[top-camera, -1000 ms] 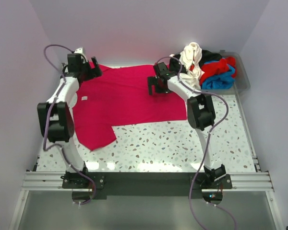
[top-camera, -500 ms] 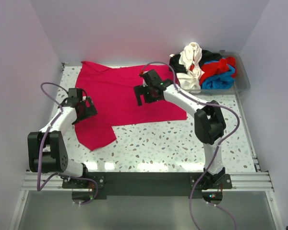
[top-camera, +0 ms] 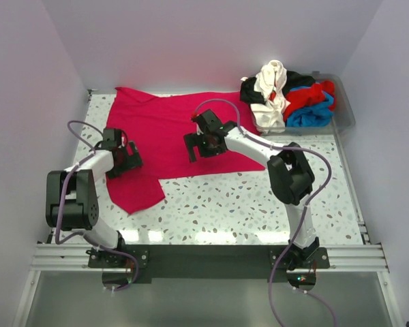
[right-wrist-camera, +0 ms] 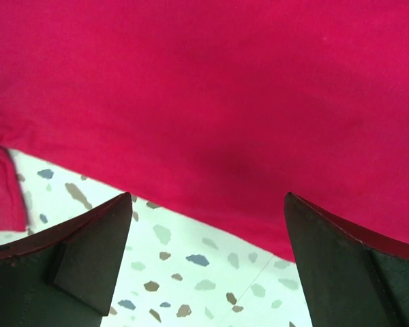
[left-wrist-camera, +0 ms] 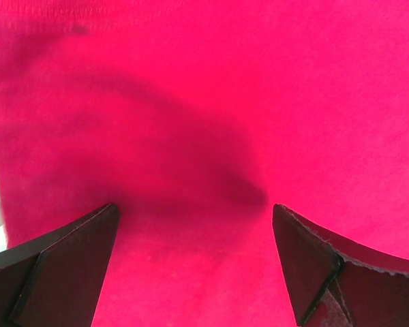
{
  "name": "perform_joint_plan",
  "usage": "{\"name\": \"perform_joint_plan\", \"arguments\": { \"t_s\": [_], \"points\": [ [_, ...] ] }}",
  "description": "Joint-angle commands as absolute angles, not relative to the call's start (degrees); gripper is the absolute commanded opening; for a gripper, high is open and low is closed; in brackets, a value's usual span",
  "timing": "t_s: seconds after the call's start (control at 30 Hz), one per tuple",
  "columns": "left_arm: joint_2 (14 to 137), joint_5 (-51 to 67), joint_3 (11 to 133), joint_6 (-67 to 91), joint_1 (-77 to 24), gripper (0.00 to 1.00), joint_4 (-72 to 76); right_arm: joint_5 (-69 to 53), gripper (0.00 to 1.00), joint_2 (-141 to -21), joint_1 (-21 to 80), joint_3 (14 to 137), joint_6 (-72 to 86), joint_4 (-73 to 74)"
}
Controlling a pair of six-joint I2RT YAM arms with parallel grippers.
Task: Fold and stack the t-shirts
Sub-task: Flatten the tshirt out
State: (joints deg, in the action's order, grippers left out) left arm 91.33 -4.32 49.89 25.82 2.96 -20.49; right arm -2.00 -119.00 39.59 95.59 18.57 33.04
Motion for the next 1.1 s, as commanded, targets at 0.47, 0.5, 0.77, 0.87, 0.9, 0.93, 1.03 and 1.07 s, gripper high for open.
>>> {"name": "perform_joint_plan", "arguments": {
  "t_s": [0.47,0.5,0.77,0.87,0.9,0.93,1.03,1.07],
  "points": [
    [104.75,-0.62,60.63,23.12,3.25,1.00,-12.48,3.17,0.96,-129.11,35.52,102.74,22.14,37.62],
    [105.55,-0.53,62.73,22.51,3.25,1.00,-12.48,2.99,0.96,-129.37,34.99,103.70,22.41,37.70],
    [105.75,4.30,70.14,20.74,2.90,1.00,-13.27,-1.75,0.96,-130.17,32.17,108.89,19.52,36.56],
    [99.77,4.13,68.39,20.48,2.99,1.00,-14.67,-4.04,0.96,-128.94,31.56,108.81,18.63,35.77],
    [97.93,3.78,67.42,20.39,2.90,1.00,-15.55,-4.65,0.96,-128.33,31.38,108.29,18.63,35.42],
    [93.73,2.39,66.19,20.39,2.99,1.00,-15.99,-5.79,0.96,-126.93,31.12,107.59,18.89,34.38],
    [85.99,-2.87,60.66,21.88,3.08,1.00,-18.89,-6.59,0.96,-123.94,30.67,104.86,19.16,33.14],
    [84.22,-4.29,57.95,23.54,3.34,1.00,-21.33,-6.68,0.96,-123.32,30.50,103.81,19.25,33.13]
  ]
}}
